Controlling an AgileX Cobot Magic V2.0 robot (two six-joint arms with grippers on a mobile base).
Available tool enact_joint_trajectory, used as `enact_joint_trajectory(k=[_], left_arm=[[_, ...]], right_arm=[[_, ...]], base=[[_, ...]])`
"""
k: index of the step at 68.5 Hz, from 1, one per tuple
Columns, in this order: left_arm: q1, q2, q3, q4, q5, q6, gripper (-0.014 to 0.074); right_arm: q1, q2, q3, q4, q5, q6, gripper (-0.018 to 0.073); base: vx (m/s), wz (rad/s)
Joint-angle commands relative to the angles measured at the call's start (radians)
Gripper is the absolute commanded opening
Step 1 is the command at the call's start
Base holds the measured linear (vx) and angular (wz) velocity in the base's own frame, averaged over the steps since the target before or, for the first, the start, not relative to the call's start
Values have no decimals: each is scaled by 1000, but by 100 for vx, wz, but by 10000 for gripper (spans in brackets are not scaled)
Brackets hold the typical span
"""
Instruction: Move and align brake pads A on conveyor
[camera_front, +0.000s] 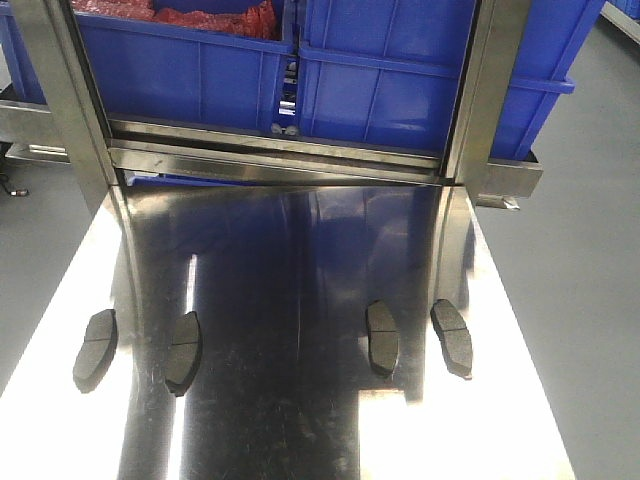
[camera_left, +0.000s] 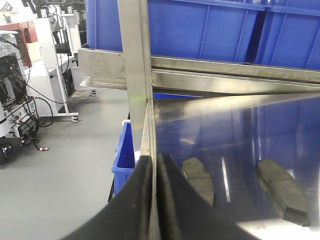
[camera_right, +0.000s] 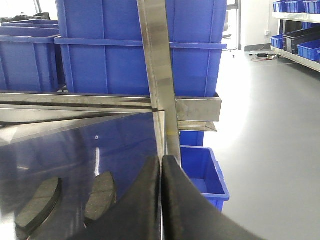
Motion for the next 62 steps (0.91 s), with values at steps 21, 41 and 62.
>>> enact_joint_trajectory(k=[21,41,62], left_arm=[[1,-13,-9,-3,-74,0,-6],[1,-13,-9,-3,-74,0,-6],[1,-13,-9,-3,-74,0,-6]], right_arm=[[-1,-16,20,-6,-74,-8,-2],[-1,-16,20,-6,-74,-8,-2],[-1,-16,20,-6,-74,-8,-2]], base=[[0,0],[0,0],[0,0]])
